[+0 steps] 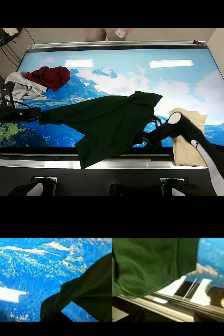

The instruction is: Fold the shirts.

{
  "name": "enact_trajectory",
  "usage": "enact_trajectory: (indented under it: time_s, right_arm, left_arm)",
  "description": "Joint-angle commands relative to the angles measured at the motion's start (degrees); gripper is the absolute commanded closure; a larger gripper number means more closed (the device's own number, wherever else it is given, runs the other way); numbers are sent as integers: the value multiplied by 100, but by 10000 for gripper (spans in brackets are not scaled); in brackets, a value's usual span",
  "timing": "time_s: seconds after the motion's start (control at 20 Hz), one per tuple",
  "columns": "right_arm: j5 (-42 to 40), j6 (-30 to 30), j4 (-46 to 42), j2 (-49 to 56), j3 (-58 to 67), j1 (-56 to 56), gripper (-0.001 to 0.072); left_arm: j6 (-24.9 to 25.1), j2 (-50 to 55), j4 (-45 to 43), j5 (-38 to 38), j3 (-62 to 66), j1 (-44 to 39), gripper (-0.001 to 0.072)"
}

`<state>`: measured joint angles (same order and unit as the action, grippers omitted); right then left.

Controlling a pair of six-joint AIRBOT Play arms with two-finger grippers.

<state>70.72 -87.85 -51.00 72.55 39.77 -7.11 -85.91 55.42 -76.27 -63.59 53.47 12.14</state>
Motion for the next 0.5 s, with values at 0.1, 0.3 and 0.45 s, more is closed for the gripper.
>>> enact_trajectory:
  time_s: [0.1, 0.3, 0.45]
  right_arm:
    - [-2122, -4, 1467, 66, -592, -1239, 107]
    - [-3187, -107, 1823, 70, -501, -1486, 649]
    - [-2330, 223, 929, -256, 227, -1082, 665]
  left_arm:
    - [7, -7, 0, 11, -103, 0, 679]
    - [70, -9, 0, 4, -101, 0, 679]
    - [323, -155, 4, 24, 168, 4, 680]
